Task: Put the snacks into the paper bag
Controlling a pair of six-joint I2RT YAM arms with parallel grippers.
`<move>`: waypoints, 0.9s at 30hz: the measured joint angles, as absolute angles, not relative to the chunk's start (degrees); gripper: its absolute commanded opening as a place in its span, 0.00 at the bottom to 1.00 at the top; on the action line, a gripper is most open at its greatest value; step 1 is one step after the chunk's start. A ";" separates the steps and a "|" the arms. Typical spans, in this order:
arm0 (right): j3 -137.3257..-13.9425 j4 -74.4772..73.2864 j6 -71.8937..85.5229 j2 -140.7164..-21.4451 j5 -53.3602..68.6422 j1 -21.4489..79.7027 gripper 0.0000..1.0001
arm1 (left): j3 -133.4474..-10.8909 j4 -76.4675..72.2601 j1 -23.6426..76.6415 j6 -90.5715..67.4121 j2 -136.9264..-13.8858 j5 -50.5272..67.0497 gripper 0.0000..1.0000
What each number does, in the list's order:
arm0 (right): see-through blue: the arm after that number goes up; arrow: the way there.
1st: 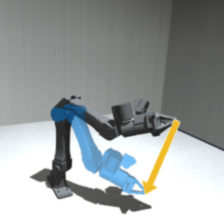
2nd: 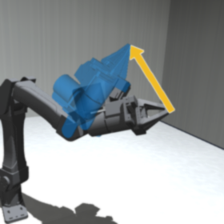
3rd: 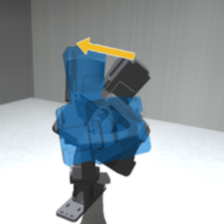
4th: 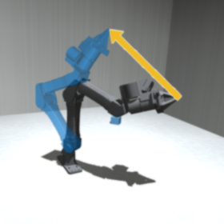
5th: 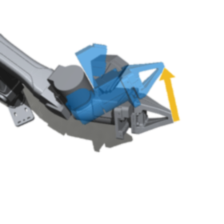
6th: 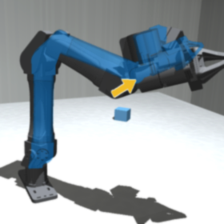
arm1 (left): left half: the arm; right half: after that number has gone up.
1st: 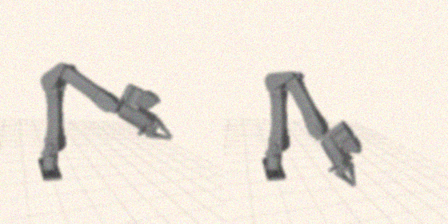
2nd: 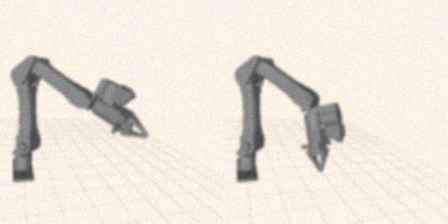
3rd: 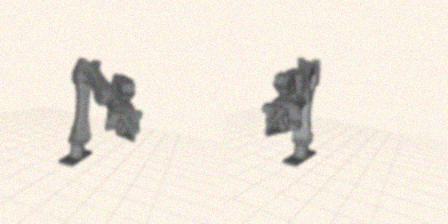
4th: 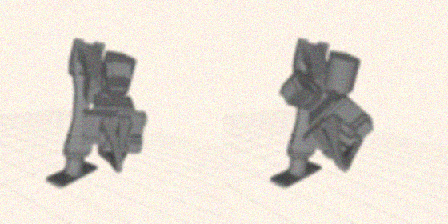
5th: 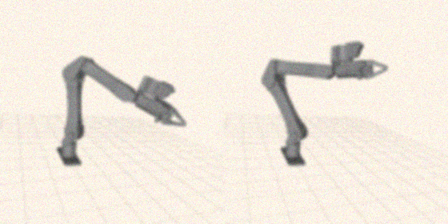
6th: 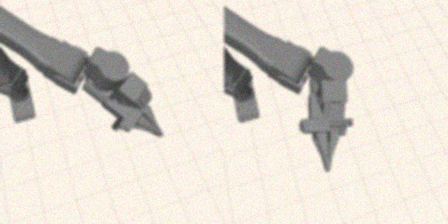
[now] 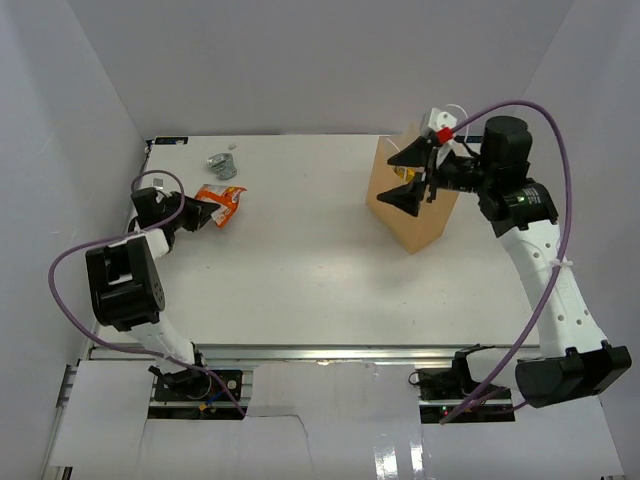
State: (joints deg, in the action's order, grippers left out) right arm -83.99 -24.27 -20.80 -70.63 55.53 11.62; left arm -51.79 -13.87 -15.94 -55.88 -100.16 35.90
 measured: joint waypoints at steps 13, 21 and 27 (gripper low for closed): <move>-85.65 -27.92 2.48 -85.34 32.56 38.57 0.90 | -32.49 -22.65 -0.97 -54.72 -63.88 50.43 0.08; -86.59 -22.68 19.66 -90.17 30.76 40.82 0.92 | -23.70 -22.57 4.82 -59.02 -47.66 49.67 0.08; -85.43 -17.39 27.20 -91.50 33.95 42.39 1.00 | -22.11 -22.70 5.13 -61.49 -42.44 49.50 0.08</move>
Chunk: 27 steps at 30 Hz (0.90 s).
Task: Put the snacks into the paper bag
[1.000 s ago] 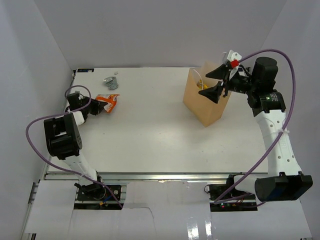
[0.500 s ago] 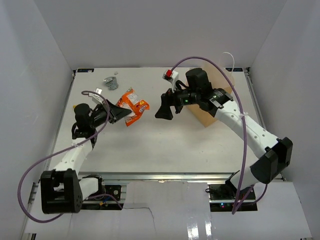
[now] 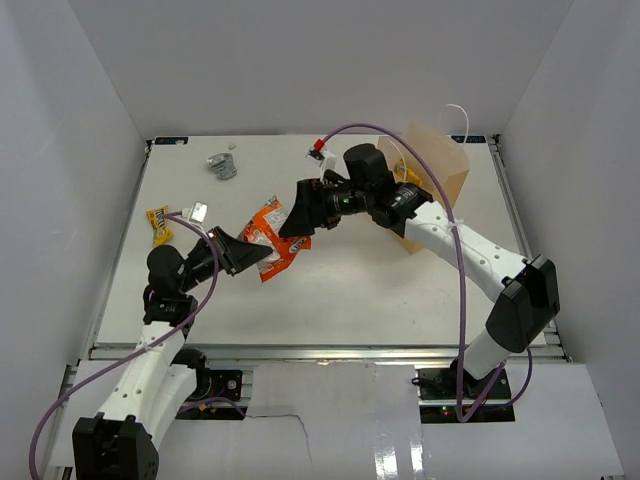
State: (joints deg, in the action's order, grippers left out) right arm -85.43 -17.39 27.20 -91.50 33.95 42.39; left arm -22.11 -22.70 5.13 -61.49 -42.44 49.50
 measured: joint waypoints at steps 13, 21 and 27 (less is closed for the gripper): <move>-83.88 -10.72 32.69 -94.89 38.46 45.06 0.29 | -22.11 -22.79 5.41 -63.53 -40.21 50.50 0.25; -84.07 -8.80 25.26 -93.95 41.87 44.82 0.08 | -22.11 -22.83 5.52 -63.77 -39.77 50.92 0.76; -87.64 -12.32 12.80 -91.35 46.76 41.15 0.08 | -25.41 -16.40 5.85 -58.39 -40.38 48.58 0.98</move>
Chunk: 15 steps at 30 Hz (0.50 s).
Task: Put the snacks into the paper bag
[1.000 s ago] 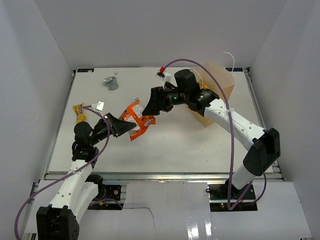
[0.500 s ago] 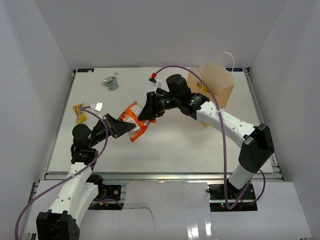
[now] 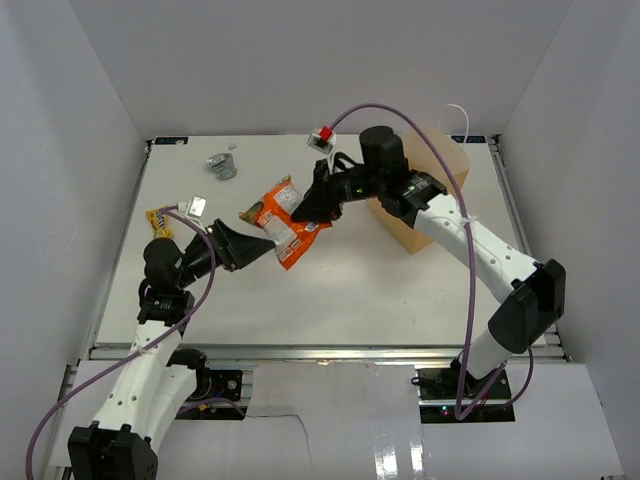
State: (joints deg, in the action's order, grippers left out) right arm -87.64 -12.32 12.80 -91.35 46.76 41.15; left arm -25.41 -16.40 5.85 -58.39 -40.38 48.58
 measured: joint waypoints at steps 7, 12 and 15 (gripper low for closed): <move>-96.49 -18.17 -1.37 -85.60 49.50 28.77 0.08 | -39.79 2.72 5.85 -45.41 -44.95 35.92 0.98; -103.46 -20.75 -9.02 -82.08 46.63 17.61 0.08 | -42.50 12.47 5.82 -40.32 -48.60 25.89 0.98; -104.90 -21.10 -12.84 -80.36 44.27 10.72 0.08 | -42.50 16.86 5.78 -39.16 -51.59 21.65 0.98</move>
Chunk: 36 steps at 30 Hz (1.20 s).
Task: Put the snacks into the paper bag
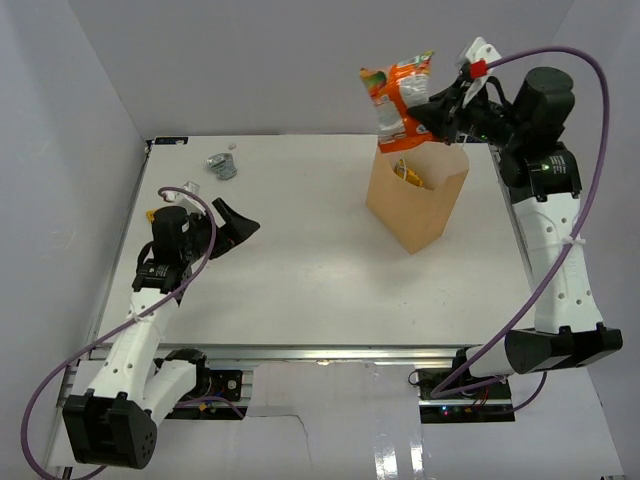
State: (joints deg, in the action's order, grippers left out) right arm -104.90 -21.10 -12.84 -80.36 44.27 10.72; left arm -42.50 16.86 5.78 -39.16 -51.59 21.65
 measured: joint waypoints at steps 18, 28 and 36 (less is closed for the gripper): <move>-91.44 -26.06 -35.42 -83.09 28.36 1.23 0.51 | -52.75 22.06 1.74 -38.39 -72.86 8.86 0.98; -93.54 -26.09 -33.41 -81.34 31.09 1.08 0.97 | -75.79 20.05 -5.02 -38.41 -103.22 8.88 0.98; -93.38 -25.89 -29.76 -74.70 37.10 0.86 0.90 | -96.20 17.34 -5.41 -40.23 -124.29 8.67 0.86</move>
State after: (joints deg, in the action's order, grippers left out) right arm -93.38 -25.89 -29.76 -74.70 37.10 0.86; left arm -96.20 17.34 -5.41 -40.23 -124.29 8.67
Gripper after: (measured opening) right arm 0.908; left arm 0.876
